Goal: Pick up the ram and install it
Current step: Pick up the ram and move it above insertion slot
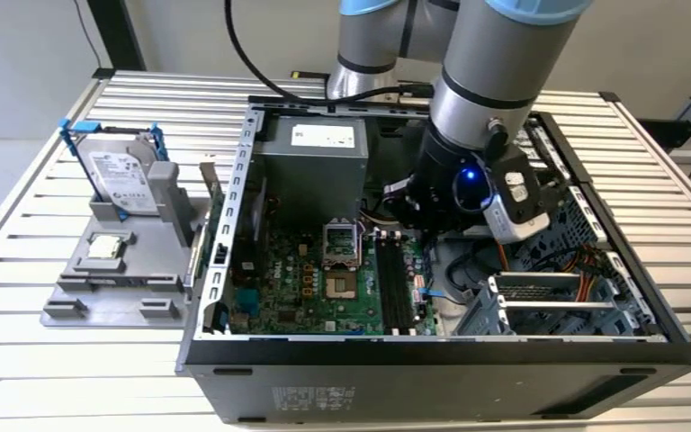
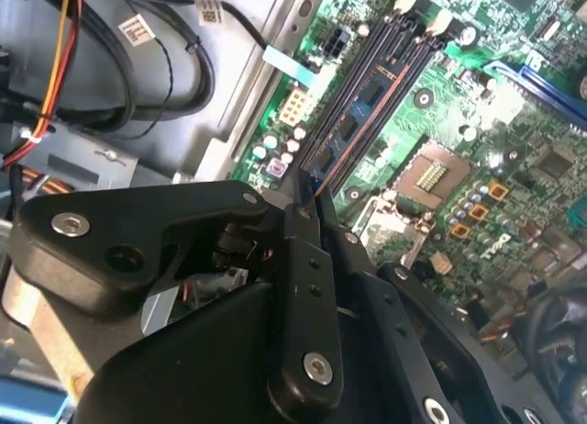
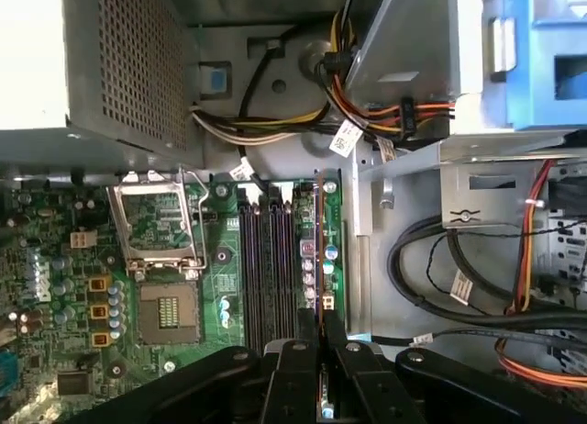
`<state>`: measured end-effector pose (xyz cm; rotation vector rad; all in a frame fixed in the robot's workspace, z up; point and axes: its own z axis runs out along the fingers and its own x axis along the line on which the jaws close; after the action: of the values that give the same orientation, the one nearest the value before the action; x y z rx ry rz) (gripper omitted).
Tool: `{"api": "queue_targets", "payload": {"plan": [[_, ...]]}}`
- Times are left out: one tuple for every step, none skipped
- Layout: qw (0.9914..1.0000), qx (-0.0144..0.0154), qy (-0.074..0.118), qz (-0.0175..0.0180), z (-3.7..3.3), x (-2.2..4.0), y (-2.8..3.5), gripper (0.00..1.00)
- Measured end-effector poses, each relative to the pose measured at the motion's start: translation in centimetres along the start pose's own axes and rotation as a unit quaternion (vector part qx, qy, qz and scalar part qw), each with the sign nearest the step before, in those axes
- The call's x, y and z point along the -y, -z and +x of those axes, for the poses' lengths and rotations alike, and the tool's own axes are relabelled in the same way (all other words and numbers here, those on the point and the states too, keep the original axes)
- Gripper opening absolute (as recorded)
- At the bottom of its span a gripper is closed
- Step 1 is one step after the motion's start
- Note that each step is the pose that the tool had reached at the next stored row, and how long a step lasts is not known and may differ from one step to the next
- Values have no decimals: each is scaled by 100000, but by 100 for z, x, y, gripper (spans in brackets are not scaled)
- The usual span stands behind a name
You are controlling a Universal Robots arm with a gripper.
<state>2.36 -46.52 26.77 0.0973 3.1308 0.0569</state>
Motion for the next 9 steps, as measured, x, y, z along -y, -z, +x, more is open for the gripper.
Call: {"api": "queue_targets", "payload": {"plan": [[99999,-13,437,-8,0,1,-18,0],[99997,-30,826,-3,-1,1,-36,0],[99994,-36,1082,-6,1,3,-54,0],[99993,-42,1144,-2,9,6,-72,0],[99994,-38,1108,12,23,7,-90,0],[99995,-38,975,35,37,8,-107,0],[99996,-32,850,49,49,10,-126,0],[99997,-26,765,67,57,12,-144,0],[99997,-21,739,65,60,18,-162,0]]}}
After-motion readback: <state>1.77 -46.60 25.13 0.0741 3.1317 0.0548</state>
